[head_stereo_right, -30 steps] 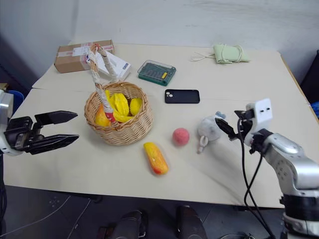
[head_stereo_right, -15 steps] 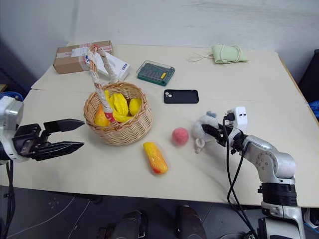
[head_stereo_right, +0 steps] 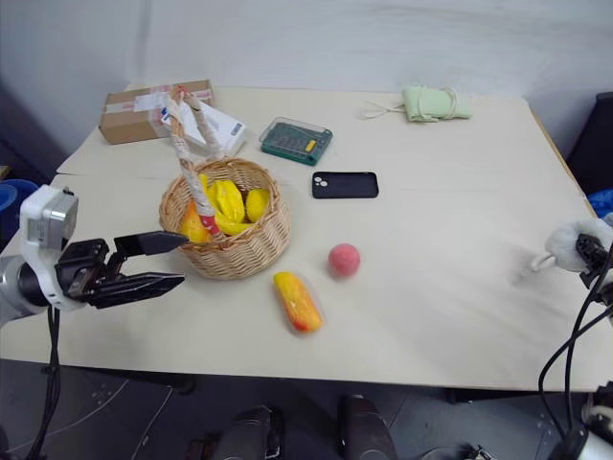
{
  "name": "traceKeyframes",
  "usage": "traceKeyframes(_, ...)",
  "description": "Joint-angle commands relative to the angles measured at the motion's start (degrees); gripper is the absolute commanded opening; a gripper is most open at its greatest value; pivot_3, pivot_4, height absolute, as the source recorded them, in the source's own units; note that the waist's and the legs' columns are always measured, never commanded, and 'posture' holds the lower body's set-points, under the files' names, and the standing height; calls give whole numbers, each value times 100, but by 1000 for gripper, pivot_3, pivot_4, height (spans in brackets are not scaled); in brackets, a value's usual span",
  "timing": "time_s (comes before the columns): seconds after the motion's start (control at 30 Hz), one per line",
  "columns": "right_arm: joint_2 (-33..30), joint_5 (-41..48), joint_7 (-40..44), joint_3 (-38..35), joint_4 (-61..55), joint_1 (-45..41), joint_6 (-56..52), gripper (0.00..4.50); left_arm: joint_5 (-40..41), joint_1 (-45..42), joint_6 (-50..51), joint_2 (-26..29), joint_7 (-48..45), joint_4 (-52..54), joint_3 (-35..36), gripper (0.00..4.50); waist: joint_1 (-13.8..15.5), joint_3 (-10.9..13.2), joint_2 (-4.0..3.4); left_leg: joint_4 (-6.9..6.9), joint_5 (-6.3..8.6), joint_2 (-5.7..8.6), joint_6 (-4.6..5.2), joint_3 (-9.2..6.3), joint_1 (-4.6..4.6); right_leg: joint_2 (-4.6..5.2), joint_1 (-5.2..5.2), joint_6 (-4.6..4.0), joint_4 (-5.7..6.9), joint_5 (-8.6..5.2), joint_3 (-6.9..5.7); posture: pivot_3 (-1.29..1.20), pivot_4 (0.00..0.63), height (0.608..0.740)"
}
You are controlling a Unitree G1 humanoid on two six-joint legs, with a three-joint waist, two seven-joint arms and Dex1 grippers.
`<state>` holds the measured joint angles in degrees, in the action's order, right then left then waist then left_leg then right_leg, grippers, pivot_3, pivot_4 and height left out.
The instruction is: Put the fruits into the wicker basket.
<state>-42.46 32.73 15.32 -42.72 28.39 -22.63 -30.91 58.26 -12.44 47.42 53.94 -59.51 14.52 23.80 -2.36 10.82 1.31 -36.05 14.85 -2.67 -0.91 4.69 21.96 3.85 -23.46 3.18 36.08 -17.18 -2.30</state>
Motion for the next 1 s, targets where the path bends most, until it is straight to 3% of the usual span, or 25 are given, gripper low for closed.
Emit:
traceKeyframes(0.03,-349,-350,31,168,1346,-685,654,918,-232,-95,-157,44,-136,-247,-70,4500,-78,1,-3,3,0,-3,-4,4,-1,-15,-5,0,1,0,13,0,150,740)
traceKeyframes(0.17,-550,-588,756,604,1951,-909,803,2237,-268,-155,-128,127,-263,-291,-62,4500,-101,4,-4,7,9,-12,-21,30,-3,-37,-28,11,33,-3,59,0,150,740)
traceKeyframes(0.37,-1002,-754,1500,749,1200,-248,1052,4382,-256,23,-89,51,-185,-147,42,4500,-67,4,-4,1,18,-17,-42,54,-7,-34,-30,37,32,-19,89,0,150,740)
traceKeyframes(0.47,-1410,-649,1967,439,560,273,1042,4472,59,107,222,63,14,-285,427,4500,-63,8,-11,-3,25,-9,-27,70,-10,-31,-30,62,32,-18,108,0,150,740)
traceKeyframes(0.6,-1837,-757,2724,388,-169,1166,1229,4472,-359,621,-26,223,-374,-587,566,4500,-72,8,-9,-2,40,-8,-15,86,-31,-29,-14,77,10,-12,121,0,150,740)
traceKeyframes(0.77,-1854,377,3936,155,-2807,2440,-134,4472,-863,923,-826,-1,-552,-673,653,4500,-91,8,3,1,79,-50,2,106,-59,-35,7,58,-11,-10,129,0,150,740)
traceKeyframes(0.9,-1620,1083,4318,984,-5042,3085,-619,4472,-1527,1348,-1626,-79,-770,-576,442,4500,-87,7,4,5,82,-66,-5,121,-69,-37,4,44,-9,-11,131,0,150,740)
traceKeyframes(1.0,-1256,465,4359,2051,-5849,3221,184,4472,-1638,1504,-2026,-237,-798,-409,544,4500,-52,3,20,5,94,-81,-16,120,-66,-45,-1,30,-11,-19,125,0,150,740)
